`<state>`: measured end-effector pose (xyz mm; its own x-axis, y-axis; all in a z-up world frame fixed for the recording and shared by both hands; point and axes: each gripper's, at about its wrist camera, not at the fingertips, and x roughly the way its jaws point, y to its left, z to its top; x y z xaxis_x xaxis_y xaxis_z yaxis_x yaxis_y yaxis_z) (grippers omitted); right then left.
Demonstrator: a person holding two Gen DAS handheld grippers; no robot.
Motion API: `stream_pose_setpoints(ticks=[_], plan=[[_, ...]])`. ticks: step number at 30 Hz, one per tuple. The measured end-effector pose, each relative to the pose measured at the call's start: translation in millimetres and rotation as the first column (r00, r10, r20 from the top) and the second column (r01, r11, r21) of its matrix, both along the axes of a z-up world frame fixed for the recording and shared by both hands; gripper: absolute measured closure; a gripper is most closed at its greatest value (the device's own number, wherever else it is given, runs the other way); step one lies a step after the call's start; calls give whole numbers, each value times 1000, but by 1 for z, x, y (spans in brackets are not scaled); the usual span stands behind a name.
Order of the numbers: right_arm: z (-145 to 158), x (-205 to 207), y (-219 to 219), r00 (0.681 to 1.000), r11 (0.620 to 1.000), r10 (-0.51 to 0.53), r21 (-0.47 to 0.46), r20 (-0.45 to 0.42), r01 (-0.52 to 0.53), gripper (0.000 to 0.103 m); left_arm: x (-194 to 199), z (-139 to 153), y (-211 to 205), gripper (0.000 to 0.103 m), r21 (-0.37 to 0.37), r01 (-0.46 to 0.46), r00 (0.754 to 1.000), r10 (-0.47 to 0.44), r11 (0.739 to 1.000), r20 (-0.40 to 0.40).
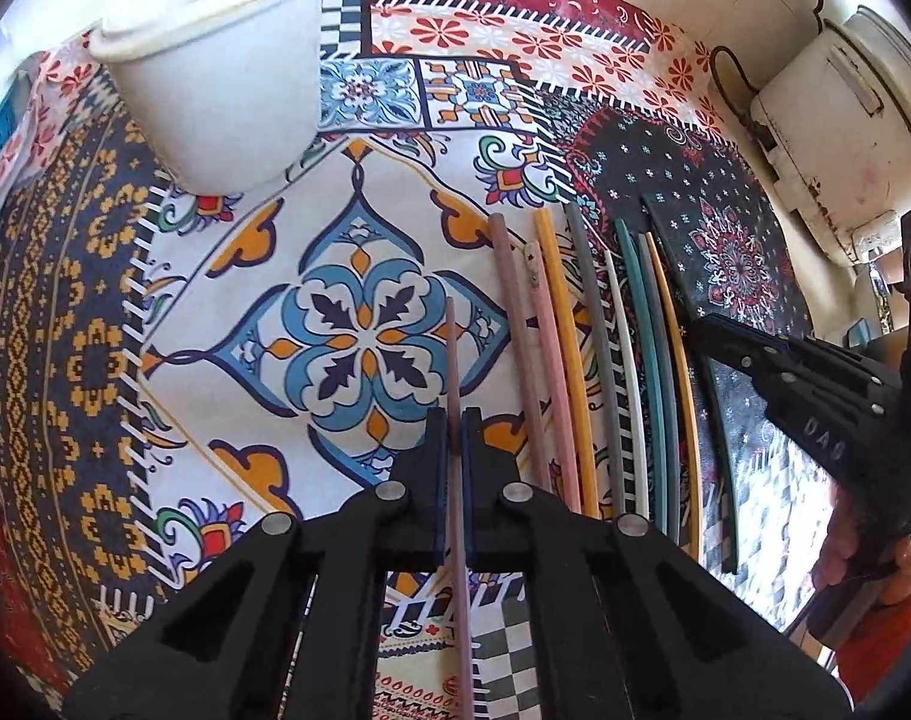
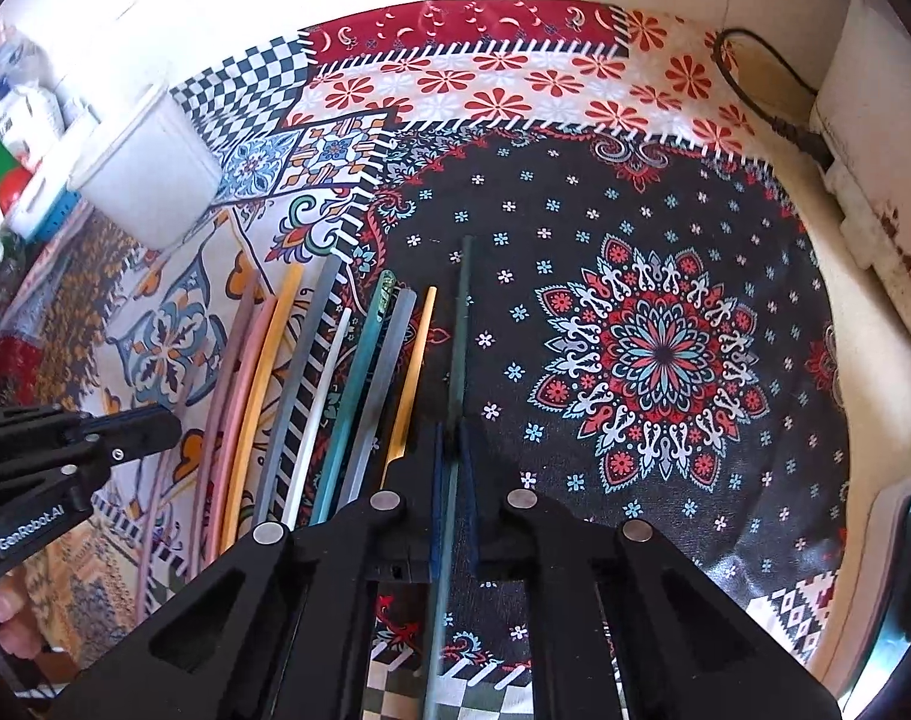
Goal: Organize utensils
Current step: 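Grasp a pink stick with the left tool while the right tool grasps a dark green stick, then lift both held sticks off the cloth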
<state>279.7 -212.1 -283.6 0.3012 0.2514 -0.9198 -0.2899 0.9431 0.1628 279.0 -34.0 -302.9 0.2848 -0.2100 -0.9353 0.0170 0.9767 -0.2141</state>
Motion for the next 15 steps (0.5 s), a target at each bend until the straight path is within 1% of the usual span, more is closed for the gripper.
stream_pose_setpoints(ticks=[2,8,11,15], plan=[[1,0,-4,1000,1000,-16,22,-7,17,98,-4,6,1,101,-9,-1,1000,1,1000,16],[18,-4,-14,999,998,-42,39,29,40,98,-12,29,6,101,-19,-12,997,14,1000,74],[31,-7,-22,997,997,-53,55,56,50,98,-19,46,11,101,-19,-25,993,27,1000,119],[51,-10,-28,992,995,-71,74,102,64,98,-30,73,21,101,-40,-40,983,46,998,179]])
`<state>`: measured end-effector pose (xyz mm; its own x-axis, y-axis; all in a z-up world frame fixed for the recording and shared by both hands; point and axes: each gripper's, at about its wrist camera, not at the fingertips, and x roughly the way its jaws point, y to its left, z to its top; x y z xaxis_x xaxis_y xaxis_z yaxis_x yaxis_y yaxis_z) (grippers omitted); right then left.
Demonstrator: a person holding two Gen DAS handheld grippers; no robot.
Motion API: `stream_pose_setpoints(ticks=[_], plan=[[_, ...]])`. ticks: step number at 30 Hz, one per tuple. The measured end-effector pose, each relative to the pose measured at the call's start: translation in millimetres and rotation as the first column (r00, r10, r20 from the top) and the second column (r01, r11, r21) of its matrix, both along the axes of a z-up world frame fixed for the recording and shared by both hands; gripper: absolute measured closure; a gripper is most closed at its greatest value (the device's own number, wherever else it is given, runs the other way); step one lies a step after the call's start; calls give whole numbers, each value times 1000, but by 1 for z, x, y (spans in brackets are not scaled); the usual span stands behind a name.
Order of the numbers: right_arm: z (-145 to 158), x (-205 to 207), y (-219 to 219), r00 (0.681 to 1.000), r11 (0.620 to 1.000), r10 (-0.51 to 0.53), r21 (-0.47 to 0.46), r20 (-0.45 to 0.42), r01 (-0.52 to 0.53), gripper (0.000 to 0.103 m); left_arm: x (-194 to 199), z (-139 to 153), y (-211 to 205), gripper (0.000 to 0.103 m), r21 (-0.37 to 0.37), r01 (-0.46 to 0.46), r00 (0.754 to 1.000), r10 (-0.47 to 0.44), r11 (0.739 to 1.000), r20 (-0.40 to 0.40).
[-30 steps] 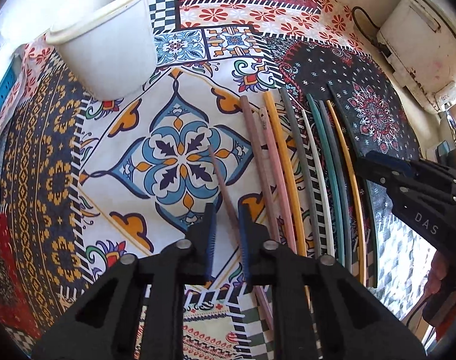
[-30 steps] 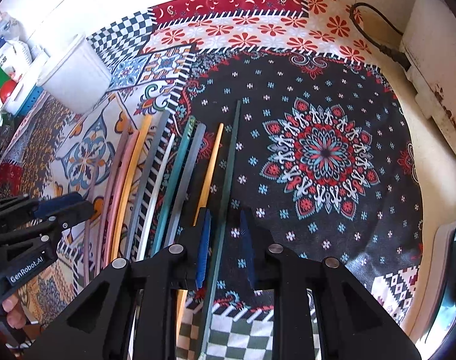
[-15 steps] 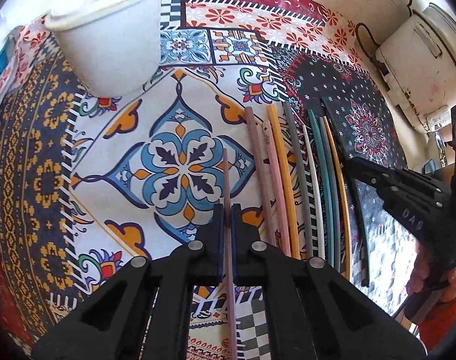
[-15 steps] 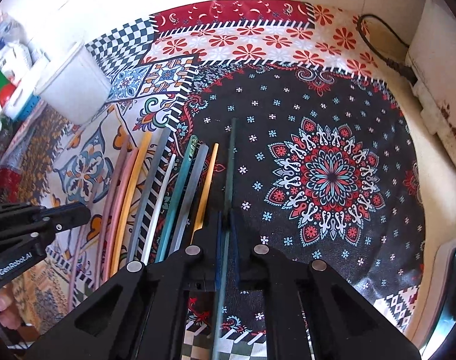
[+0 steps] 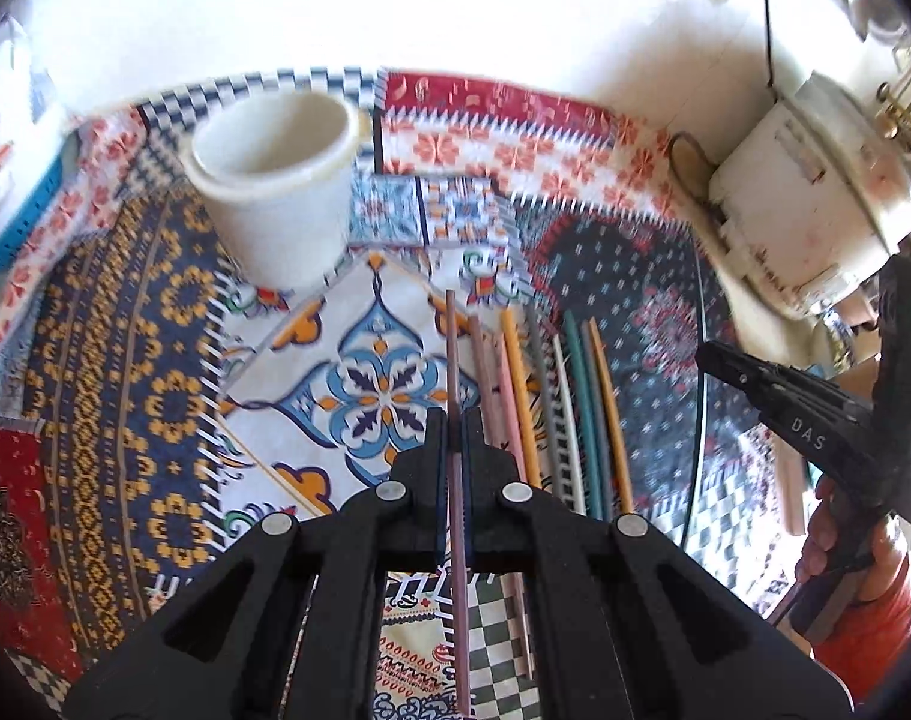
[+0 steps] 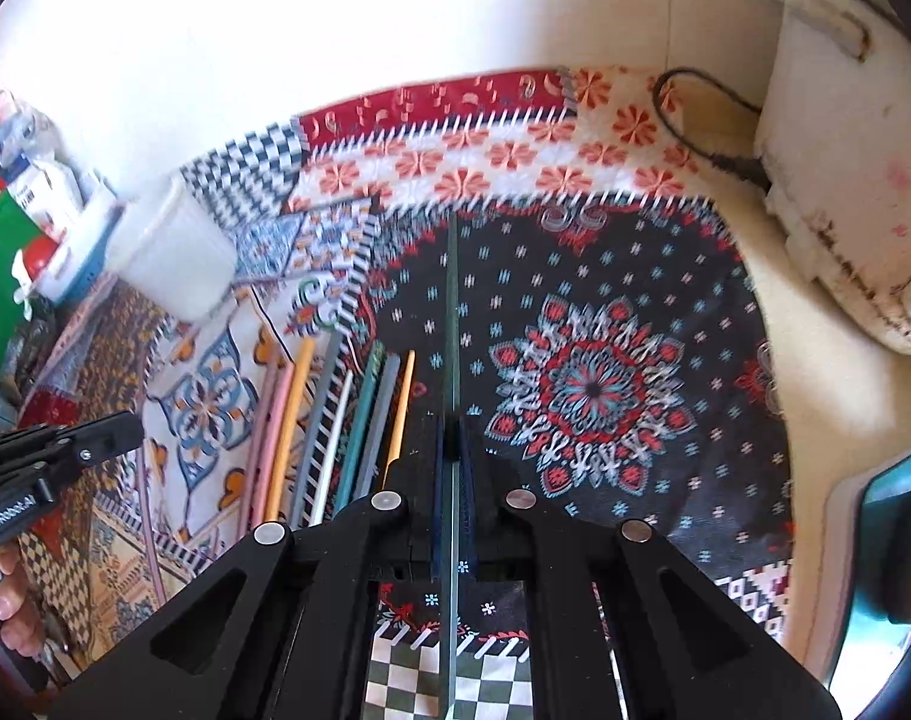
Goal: Organize utensils
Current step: 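Lift both held sticks off the cloth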
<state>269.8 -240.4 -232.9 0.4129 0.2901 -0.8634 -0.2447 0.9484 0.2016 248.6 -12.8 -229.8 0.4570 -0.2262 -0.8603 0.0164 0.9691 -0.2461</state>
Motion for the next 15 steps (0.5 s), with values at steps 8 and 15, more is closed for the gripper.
stream_pose_setpoints(ticks=[8,15], plan=[[39,-8,-5,995,999,-37,41,89,33,98,-19,46,13,101,-23,-16,994,18,1000,110],[73,-19,2,984,998,-39,46,175,32,99,-37,78,19,102,-22,-16,982,20,1000,190]])
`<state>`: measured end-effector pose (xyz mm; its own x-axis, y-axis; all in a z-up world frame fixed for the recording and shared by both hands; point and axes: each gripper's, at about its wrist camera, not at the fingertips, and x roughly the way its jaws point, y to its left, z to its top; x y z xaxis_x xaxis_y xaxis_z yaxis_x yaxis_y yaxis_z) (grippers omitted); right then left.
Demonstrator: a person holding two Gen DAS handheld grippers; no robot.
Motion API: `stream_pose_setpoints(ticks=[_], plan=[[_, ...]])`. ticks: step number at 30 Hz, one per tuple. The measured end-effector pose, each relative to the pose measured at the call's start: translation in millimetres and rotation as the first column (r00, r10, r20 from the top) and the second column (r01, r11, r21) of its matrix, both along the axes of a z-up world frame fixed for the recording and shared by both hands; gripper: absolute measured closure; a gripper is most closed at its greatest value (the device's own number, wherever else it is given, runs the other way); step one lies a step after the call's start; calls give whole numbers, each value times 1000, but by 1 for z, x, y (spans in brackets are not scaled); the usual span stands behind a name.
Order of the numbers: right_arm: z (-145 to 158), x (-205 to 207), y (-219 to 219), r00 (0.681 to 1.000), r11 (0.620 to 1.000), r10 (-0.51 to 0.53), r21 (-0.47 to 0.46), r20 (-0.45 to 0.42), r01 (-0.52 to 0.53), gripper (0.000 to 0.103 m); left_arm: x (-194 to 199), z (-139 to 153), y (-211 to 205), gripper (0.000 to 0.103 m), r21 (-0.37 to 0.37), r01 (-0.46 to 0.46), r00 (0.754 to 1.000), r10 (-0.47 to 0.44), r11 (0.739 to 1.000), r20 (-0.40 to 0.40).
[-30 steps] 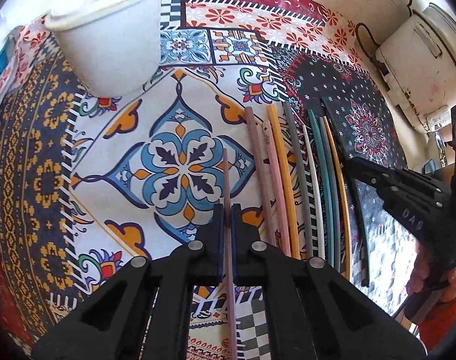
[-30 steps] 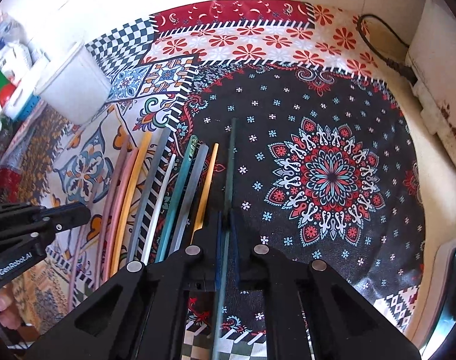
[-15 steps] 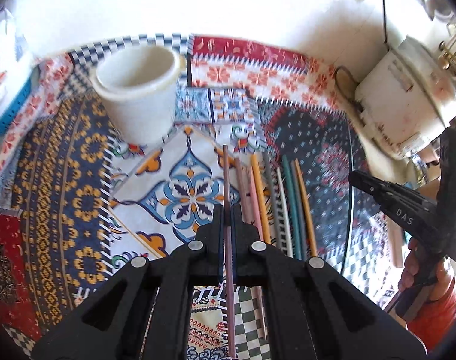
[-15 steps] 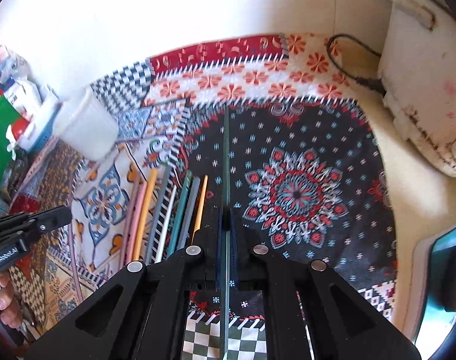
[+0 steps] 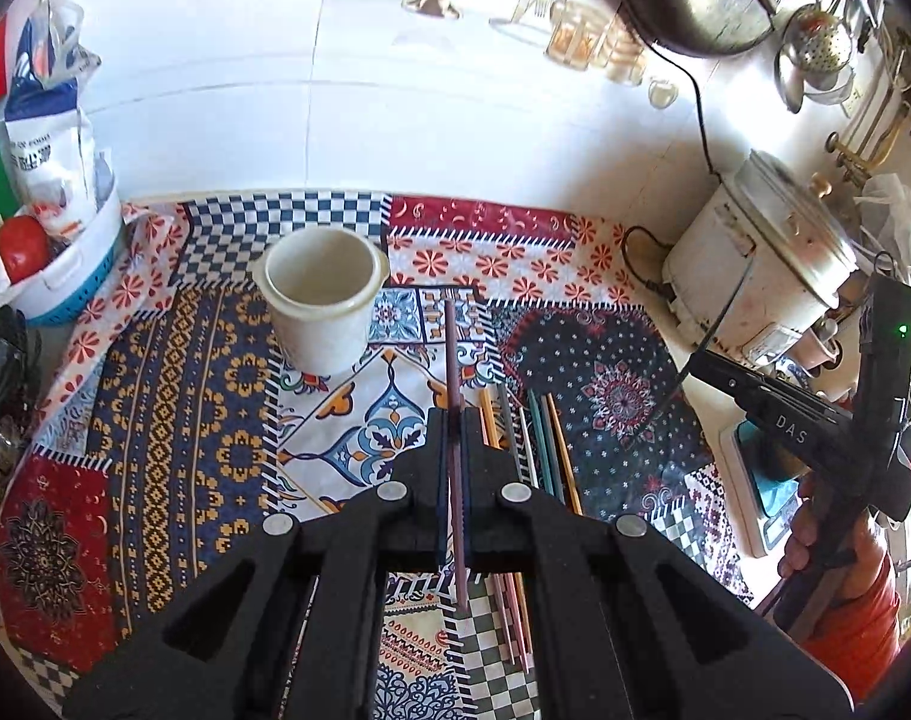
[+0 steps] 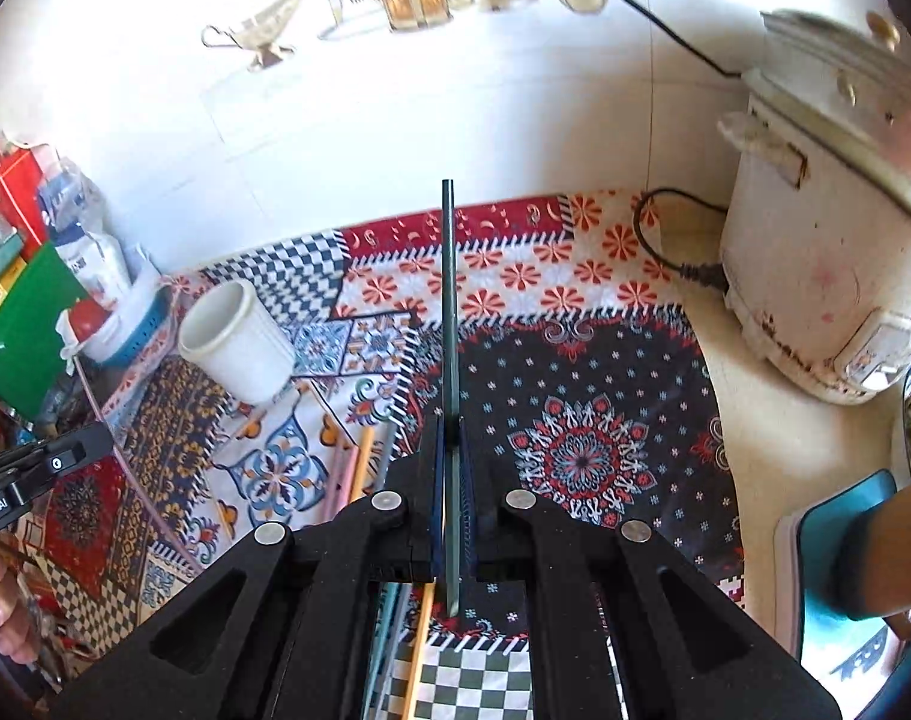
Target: Organize utensils
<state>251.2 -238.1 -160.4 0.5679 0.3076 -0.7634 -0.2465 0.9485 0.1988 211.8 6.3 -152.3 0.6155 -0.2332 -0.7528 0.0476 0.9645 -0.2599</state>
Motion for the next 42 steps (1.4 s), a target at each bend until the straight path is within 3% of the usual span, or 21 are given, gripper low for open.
stream_pose_setpoints(ticks=[17,23,26,28,33,36,38,42], plan=[[47,-2,33,990,999,41,-4,131,-41,101,2,43,29,103,-17,-18,990,20,1000,137],[37,0,37,994,999,45,-12,102,-44,101,8,14,45,103,-35,-64,997,66,997,40],[28,0,34,997,999,41,-18,69,-40,101,10,-10,49,102,7,-79,997,79,997,-25],[20,-1,29,999,999,32,-21,43,-31,101,12,-28,49,97,44,-82,994,85,996,-73],[-2,0,15,999,999,6,-32,-38,-7,101,24,-67,44,66,79,-106,979,118,991,-166],[-21,4,6,994,998,-29,-52,-110,24,99,38,-83,36,62,70,-113,971,125,991,-205],[-36,8,-1,985,998,-52,-54,-167,44,94,50,-92,31,55,63,-124,964,136,990,-228],[-64,20,-15,959,992,-128,-54,-252,118,70,71,-108,21,52,83,-181,947,196,980,-253]])
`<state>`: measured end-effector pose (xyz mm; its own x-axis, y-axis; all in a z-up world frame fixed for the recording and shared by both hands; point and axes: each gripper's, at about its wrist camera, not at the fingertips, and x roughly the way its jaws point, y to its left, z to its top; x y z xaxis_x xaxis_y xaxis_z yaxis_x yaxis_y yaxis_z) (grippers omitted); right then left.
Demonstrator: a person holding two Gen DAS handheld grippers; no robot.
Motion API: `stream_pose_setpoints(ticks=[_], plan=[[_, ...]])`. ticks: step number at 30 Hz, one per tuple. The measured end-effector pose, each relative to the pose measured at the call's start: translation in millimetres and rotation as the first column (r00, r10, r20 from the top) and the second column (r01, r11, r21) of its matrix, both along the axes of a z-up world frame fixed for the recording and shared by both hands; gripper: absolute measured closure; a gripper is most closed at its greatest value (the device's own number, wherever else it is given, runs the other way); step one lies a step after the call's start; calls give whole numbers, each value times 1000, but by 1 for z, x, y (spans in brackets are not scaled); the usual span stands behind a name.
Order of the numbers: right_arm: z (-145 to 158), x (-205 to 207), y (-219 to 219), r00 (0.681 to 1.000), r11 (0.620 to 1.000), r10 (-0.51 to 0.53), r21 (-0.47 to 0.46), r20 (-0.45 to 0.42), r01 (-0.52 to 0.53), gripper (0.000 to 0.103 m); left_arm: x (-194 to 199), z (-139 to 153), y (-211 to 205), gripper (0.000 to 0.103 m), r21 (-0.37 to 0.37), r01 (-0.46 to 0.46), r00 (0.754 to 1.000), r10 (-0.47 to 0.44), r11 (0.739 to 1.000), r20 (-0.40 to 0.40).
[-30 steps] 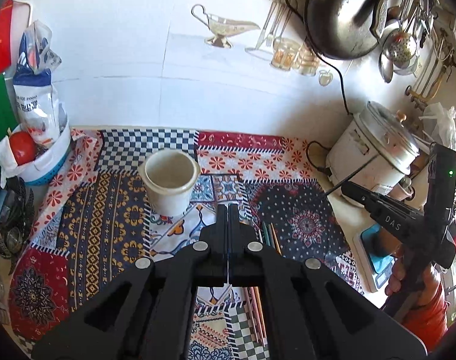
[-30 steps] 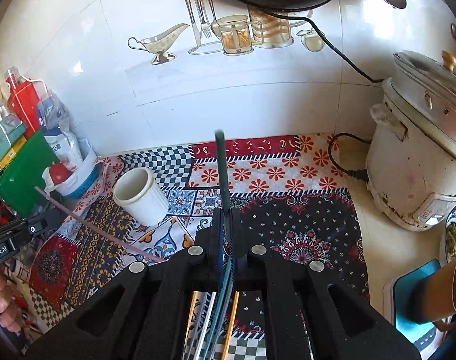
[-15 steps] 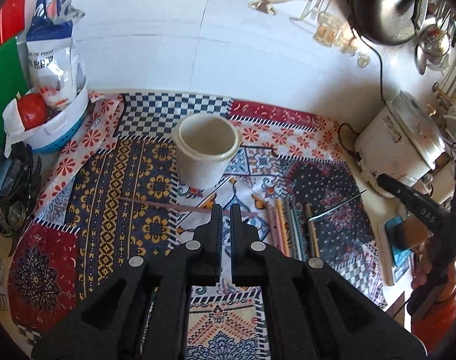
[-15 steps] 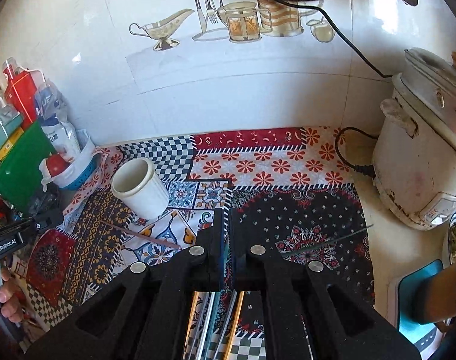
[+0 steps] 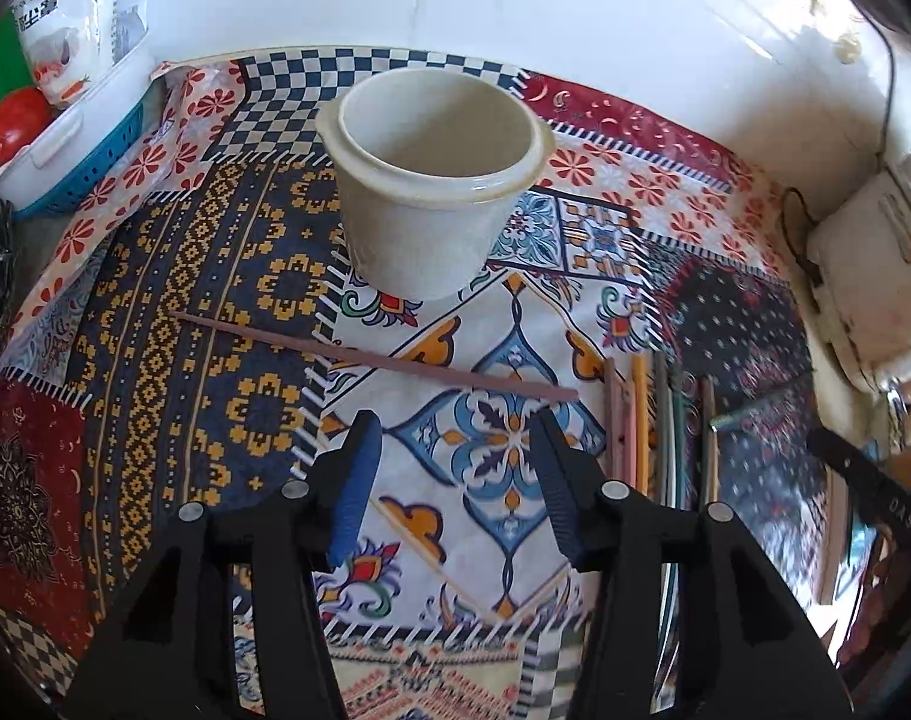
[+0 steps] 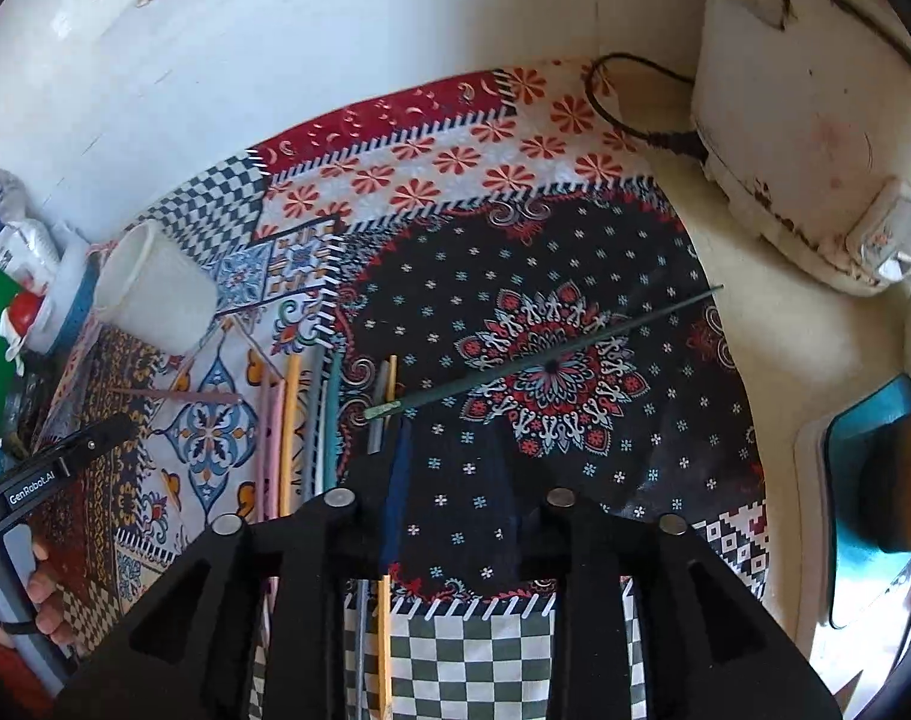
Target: Organize utensils
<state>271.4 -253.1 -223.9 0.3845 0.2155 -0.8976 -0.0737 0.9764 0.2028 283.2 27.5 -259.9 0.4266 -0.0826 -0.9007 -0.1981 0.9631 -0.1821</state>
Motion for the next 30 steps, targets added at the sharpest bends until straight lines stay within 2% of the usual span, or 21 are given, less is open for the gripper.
stream_pose_setpoints(ticks=[2,4,9,13,15,19,22,25,27,28,30], plan=[[-10,7,-6,999,999,-44,-1,-23,44,61,10,-8,-3,51,-12,-22,1000,22,1000,-20],[-18,15,-10,996,997,-77,12,-41,77,58,19,-15,-3,51,-18,-59,998,58,998,-40],[-40,40,-15,987,991,-135,0,-88,135,57,31,-31,-3,51,-11,-147,987,145,989,-75],[-53,52,-16,981,987,-163,-10,-108,163,57,36,-38,-4,51,20,-181,980,182,983,-84],[-52,52,-11,985,988,-152,-44,-76,149,56,39,-44,-5,50,24,-195,975,196,981,-100],[-55,52,7,995,987,-84,-142,-44,77,47,47,-48,-12,48,85,-175,980,182,981,-80],[-57,44,20,1000,977,-28,-211,-5,26,47,46,-50,-16,48,131,-162,982,172,978,-75],[-56,36,23,1000,979,6,-204,7,-4,47,42,-53,-19,48,153,-144,985,155,978,-69],[-55,31,23,1000,978,30,-206,6,-28,51,35,-52,-16,58,154,-136,987,148,979,-67],[-54,28,21,999,978,40,-205,6,-38,55,29,-51,-13,60,153,-130,988,142,980,-67],[-53,20,19,997,976,71,-205,8,-68,65,20,-51,-9,74,165,-117,988,132,979,-79]])
